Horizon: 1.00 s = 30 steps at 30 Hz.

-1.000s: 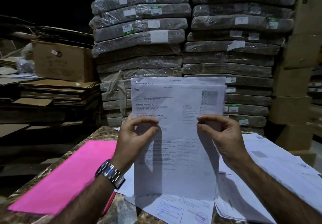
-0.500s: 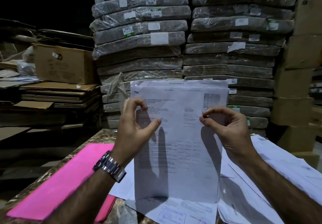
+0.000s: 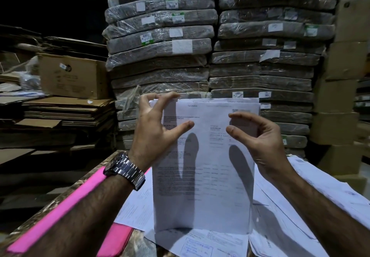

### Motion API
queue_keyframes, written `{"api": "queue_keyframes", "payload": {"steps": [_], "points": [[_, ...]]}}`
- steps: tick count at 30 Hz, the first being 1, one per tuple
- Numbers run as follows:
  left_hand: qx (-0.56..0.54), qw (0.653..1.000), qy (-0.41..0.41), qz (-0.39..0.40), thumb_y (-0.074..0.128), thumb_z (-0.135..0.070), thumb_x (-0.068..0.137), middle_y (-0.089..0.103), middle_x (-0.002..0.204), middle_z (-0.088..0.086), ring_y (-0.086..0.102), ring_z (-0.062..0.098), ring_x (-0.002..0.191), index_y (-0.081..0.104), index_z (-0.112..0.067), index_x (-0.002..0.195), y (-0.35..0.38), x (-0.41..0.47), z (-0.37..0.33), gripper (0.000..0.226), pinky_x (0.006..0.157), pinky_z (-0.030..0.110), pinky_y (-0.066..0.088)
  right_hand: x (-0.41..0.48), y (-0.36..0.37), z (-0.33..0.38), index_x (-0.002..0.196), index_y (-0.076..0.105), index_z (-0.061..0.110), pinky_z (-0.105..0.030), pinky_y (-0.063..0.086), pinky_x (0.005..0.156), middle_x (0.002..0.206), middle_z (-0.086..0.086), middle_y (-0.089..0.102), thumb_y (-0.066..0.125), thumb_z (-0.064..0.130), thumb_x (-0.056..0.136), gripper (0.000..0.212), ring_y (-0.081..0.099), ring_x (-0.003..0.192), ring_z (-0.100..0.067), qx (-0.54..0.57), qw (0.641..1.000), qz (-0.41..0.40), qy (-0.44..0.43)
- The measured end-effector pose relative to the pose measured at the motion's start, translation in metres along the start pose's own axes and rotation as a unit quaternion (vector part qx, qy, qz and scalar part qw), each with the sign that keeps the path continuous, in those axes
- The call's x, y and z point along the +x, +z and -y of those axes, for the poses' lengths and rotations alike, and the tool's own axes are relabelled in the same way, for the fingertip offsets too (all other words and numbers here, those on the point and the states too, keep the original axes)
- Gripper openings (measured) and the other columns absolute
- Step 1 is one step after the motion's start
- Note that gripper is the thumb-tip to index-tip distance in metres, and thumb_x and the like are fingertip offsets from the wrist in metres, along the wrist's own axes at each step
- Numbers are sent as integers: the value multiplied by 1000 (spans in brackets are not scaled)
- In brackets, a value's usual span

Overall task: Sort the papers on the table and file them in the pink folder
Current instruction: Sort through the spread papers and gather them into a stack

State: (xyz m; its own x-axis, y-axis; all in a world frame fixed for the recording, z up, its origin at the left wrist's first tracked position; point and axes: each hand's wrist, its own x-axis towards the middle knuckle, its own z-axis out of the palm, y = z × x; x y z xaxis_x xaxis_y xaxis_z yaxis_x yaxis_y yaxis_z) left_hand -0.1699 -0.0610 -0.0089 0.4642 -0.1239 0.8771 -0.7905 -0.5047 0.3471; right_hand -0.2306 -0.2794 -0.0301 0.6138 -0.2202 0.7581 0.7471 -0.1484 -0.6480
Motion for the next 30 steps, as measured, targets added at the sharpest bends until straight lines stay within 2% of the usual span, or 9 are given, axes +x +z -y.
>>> {"api": "queue_keyframes", "payload": {"steps": [5,9,12,13,15,17,22,26,30], "points": [[4,1000,11,-12,79,-45,69,35,120,2,41,16,119,57,-31,125,1,2,1,61,101,27,44,4,0,2,103,71,17,-17,56,79,94,14,76,75,-3,72,37,71,93,-4,27,1000,6,-6],[-54,998,20,-20,80,-35,71,34,124,1,42,4,114,44,-29,131,2,-7,5,69,92,4,39,-2,-4,-1,96,75,21,-18,56,78,93,9,77,76,7,69,31,72,90,-7,17,1000,15,12],[-145,989,13,-31,75,-33,71,36,126,2,43,17,122,45,-28,118,4,-26,20,56,99,29,49,-6,-8,-10,86,80,23,-22,57,80,93,2,78,78,14,65,23,72,93,-12,7,999,16,38],[-160,987,-5,-27,75,-32,70,36,126,1,42,19,125,49,-29,109,6,-33,24,46,97,28,50,-8,-9,-13,85,80,23,-21,57,79,93,1,78,78,14,65,22,71,94,-13,2,999,18,44],[-184,982,-38,-7,79,-22,71,41,122,5,45,15,124,60,-27,93,10,-47,31,29,96,15,45,-11,-12,-18,82,80,20,-18,56,75,92,0,78,78,12,65,19,71,92,-12,4,998,25,61],[-196,979,-54,32,78,-9,74,51,113,7,56,8,111,70,-23,91,16,-60,36,24,93,10,42,-15,-13,-23,80,79,19,-16,55,73,88,1,78,78,5,67,19,71,86,-8,6,996,33,78],[-266,949,-131,105,69,12,76,74,91,10,70,6,83,76,-6,87,24,-84,47,23,76,12,50,-36,-17,-45,71,80,23,-17,56,77,82,0,77,75,-7,72,30,70,80,-7,-37,990,67,120],[-262,947,-144,115,67,15,76,76,86,6,70,9,81,77,-6,84,25,-90,51,24,74,14,51,-48,-17,-55,68,79,21,-11,53,70,77,0,77,68,-18,75,41,71,75,-6,-54,989,54,130],[-269,944,-152,114,66,14,77,76,86,4,71,9,81,76,-4,87,29,-92,51,23,74,15,52,-48,-16,-56,74,76,12,-12,54,71,76,2,77,68,-16,76,29,70,75,-4,-54,990,44,122]]}}
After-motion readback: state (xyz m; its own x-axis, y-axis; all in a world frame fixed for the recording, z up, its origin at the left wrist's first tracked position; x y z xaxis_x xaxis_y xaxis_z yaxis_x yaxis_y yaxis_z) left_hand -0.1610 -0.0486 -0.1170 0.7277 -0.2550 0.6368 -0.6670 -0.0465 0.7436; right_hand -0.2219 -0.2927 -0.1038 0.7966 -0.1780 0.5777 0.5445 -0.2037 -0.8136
